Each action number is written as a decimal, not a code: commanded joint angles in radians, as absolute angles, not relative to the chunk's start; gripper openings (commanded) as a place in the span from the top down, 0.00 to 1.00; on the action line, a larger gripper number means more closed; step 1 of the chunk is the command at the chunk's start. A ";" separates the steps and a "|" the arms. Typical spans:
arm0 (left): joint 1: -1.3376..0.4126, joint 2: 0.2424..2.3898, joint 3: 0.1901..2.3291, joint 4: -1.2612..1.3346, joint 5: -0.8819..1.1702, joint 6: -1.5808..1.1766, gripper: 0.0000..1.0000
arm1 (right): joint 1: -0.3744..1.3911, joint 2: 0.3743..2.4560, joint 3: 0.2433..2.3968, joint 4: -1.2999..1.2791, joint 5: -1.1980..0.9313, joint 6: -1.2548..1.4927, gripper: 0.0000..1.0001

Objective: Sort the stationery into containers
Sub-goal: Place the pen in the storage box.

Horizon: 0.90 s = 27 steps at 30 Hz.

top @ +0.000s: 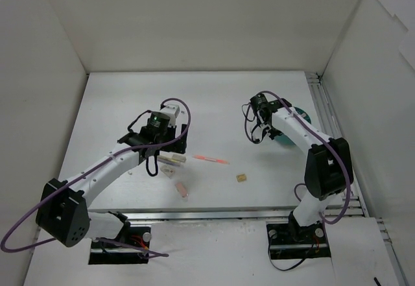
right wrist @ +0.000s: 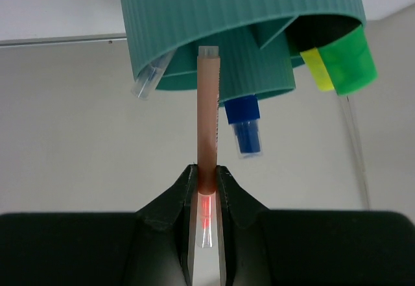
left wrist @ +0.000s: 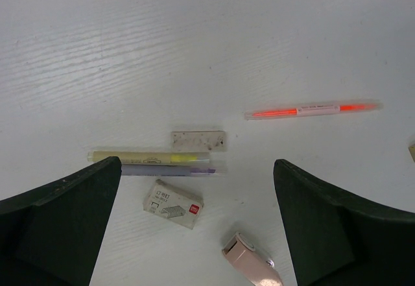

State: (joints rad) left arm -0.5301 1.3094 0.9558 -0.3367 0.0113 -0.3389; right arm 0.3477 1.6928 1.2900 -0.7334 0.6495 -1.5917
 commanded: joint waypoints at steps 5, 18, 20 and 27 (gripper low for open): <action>-0.545 1.309 1.019 -0.256 0.031 -0.310 0.01 | 0.374 1.712 1.255 -0.753 0.612 -1.648 1.00; -0.646 1.385 1.048 -0.250 0.210 -0.054 0.00 | 0.402 1.660 1.428 -0.733 0.563 -1.488 0.43; -0.655 1.402 1.058 -0.250 0.180 -0.038 0.00 | 0.411 1.652 1.504 -0.733 0.496 -1.432 0.37; -0.678 1.350 1.017 -0.216 0.204 -0.003 0.00 | 0.394 1.626 1.747 -0.732 0.142 -1.149 0.02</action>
State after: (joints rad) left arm -0.6689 1.4094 0.9993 -0.2752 0.1944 -0.0513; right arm 0.4118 1.6981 1.6550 -0.7197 0.3397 -1.3106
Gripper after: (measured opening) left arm 0.996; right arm 0.964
